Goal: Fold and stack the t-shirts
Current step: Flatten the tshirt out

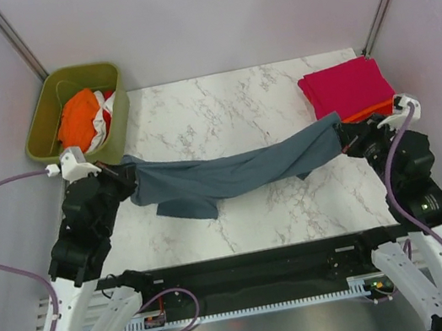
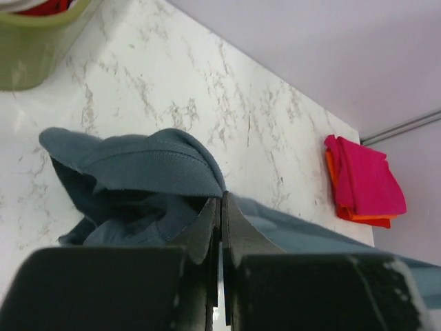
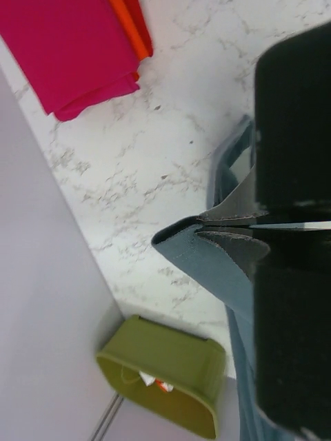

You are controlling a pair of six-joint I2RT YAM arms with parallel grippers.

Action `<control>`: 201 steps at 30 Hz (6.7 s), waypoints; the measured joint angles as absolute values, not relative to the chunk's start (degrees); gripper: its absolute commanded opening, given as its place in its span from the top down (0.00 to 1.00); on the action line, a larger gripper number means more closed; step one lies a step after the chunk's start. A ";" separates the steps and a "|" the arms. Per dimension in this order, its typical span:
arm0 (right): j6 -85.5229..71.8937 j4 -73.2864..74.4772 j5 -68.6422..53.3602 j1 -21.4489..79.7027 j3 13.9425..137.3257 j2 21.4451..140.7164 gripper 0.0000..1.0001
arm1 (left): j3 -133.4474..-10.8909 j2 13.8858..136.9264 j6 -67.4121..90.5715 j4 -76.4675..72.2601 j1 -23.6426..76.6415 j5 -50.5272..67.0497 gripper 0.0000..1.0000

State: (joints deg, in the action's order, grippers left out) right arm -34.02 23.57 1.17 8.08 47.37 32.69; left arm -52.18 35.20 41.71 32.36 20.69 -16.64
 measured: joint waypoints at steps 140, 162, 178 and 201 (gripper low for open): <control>-46.65 -3.38 10.52 0.56 28.08 67.99 1.00 | -30.92 53.12 44.03 15.07 14.85 -9.45 0.73; -46.68 -3.55 9.06 0.51 27.64 68.47 1.00 | -27.73 62.81 46.11 16.01 12.45 -10.50 0.40; -46.68 -3.90 8.88 0.51 27.35 69.32 1.00 | -24.34 65.56 46.65 8.67 12.27 -5.19 0.55; -46.68 -4.27 8.82 0.51 27.33 70.39 1.00 | -25.28 56.34 46.26 13.50 12.23 -5.43 0.98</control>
State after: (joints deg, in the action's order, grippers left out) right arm -46.68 -4.27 8.82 0.51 27.33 70.39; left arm -25.28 56.34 46.26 13.50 12.23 -5.43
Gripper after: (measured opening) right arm 0.010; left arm 0.043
